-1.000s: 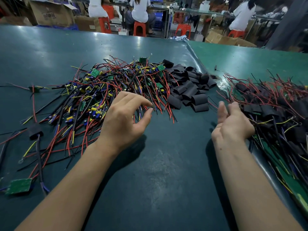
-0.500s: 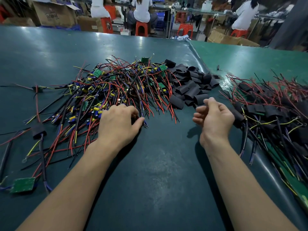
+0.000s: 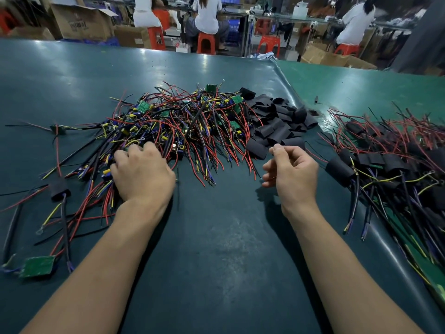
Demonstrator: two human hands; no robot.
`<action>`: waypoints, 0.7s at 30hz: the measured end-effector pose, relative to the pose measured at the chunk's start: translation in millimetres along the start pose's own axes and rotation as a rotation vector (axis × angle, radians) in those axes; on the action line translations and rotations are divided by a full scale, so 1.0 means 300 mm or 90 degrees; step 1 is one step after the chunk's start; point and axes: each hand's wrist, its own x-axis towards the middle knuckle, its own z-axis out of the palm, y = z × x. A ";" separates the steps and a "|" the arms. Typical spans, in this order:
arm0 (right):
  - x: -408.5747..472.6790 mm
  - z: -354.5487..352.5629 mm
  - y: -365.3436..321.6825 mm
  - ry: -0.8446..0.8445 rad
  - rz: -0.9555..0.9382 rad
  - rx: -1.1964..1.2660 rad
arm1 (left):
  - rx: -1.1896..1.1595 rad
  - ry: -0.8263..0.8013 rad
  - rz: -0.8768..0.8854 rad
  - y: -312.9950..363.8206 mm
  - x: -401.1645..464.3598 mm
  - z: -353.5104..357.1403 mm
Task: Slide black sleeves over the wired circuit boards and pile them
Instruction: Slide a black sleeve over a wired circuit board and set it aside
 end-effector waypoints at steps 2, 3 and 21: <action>-0.002 0.000 0.001 -0.004 0.001 -0.002 | -0.035 0.018 0.017 -0.001 0.007 -0.005; -0.002 0.000 0.002 -0.006 0.002 -0.002 | -0.058 0.017 0.023 -0.001 0.008 -0.005; -0.009 0.000 0.001 -0.059 0.000 -0.007 | -0.562 0.251 0.410 0.051 -0.032 -0.029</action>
